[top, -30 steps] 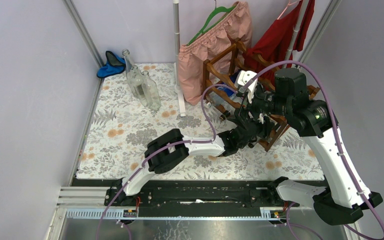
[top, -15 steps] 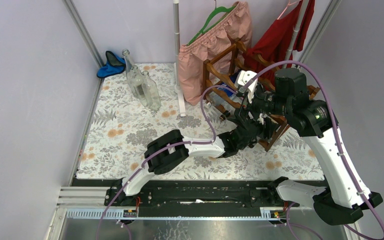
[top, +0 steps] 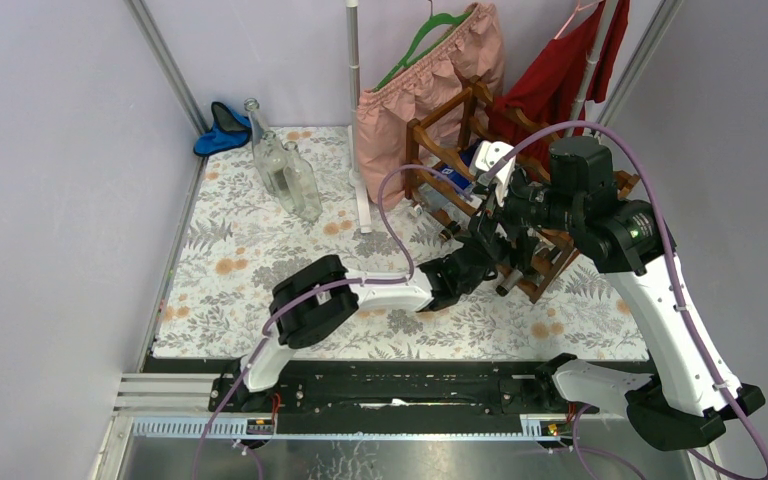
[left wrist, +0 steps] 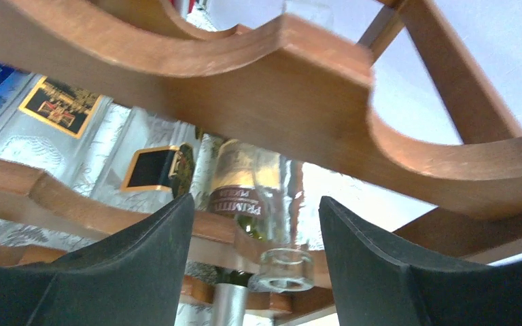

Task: Put the wine bottle on the wine rack
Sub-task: Place the wine bottle in the wine rack.

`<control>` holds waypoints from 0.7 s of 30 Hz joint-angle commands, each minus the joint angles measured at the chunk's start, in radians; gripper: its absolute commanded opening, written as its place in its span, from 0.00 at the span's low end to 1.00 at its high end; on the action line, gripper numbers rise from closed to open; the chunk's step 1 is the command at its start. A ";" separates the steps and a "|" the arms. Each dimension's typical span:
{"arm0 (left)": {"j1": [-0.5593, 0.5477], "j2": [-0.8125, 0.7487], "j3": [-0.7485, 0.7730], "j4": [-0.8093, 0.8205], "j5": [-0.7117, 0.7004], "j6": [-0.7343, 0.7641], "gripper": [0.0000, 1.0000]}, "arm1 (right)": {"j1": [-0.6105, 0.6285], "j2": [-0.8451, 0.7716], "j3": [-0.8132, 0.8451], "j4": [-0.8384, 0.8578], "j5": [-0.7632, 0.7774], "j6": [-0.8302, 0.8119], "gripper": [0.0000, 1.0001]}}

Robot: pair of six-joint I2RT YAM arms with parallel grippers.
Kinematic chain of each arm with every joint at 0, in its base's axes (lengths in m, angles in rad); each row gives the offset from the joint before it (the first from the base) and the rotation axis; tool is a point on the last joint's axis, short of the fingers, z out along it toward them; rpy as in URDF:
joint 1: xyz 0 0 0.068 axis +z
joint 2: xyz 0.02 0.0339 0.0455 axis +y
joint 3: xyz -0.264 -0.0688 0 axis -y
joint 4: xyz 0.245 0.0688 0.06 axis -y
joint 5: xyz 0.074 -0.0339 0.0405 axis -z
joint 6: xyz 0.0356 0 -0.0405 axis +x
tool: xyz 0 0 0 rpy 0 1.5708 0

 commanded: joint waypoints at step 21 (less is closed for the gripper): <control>0.179 -0.935 -0.629 -0.543 0.128 0.142 0.89 | -0.011 -0.011 -0.037 0.041 -0.145 0.004 1.00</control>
